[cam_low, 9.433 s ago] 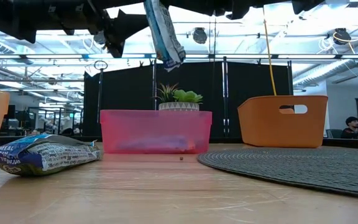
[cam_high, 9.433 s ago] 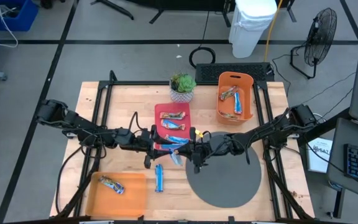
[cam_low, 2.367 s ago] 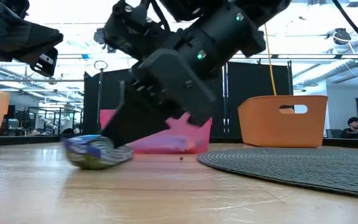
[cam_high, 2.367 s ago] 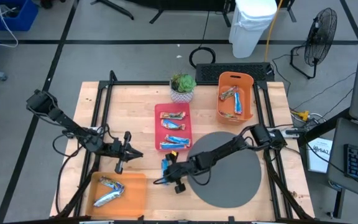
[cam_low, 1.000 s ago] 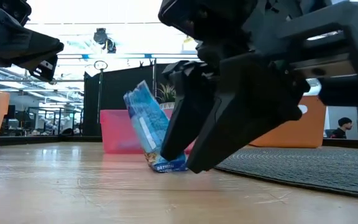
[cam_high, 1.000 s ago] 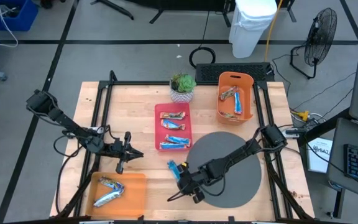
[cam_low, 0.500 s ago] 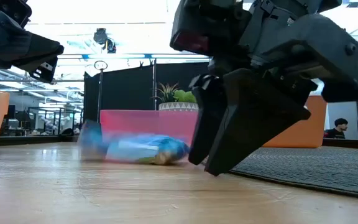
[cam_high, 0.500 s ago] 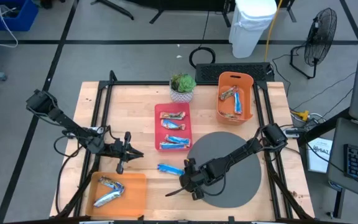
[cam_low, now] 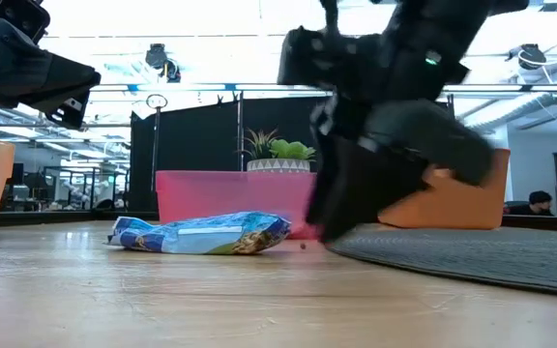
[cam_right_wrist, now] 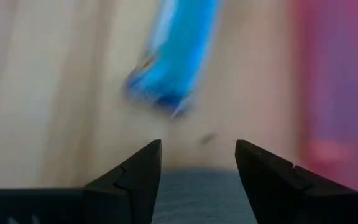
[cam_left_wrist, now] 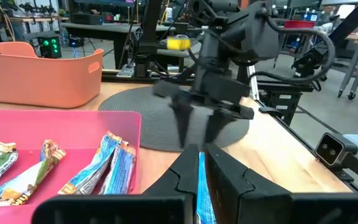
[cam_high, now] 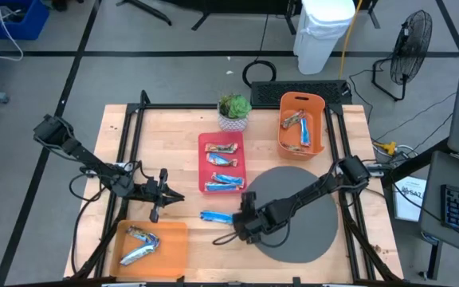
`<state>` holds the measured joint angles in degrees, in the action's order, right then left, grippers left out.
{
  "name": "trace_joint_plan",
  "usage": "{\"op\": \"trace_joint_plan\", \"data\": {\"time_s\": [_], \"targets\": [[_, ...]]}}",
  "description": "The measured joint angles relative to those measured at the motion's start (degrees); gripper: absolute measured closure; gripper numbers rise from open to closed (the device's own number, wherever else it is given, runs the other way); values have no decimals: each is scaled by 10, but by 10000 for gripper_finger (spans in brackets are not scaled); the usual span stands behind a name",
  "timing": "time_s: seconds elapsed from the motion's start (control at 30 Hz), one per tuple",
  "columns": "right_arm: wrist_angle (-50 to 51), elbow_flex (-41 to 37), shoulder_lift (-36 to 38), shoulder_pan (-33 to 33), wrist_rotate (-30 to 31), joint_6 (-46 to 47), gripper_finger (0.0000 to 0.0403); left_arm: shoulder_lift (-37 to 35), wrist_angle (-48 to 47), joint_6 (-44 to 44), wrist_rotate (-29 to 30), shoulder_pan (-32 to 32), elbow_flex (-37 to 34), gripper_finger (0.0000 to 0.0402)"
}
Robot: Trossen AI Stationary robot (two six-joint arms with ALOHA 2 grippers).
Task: Pick and place Granola Bars by type
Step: Put the blue/green granola bar into the bottom orange bin
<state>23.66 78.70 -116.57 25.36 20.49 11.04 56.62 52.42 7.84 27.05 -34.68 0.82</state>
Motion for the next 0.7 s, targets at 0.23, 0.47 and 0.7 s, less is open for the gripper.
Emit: {"op": "trace_joint_plan", "data": {"time_s": [0.23, 0.47, 0.7], "targets": [[-61, 1, 3, -22, 22, -17, 207, 0, -1, 0, 0, 0, 0, 366], [-139, 2, 1, -44, -71, -42, 206, 0, -4, 1, 0, 0, 0, 366], [-176, 2, 1, -45, -72, -48, 206, 0, -5, 2, 0, 0, 0, 366]]}}
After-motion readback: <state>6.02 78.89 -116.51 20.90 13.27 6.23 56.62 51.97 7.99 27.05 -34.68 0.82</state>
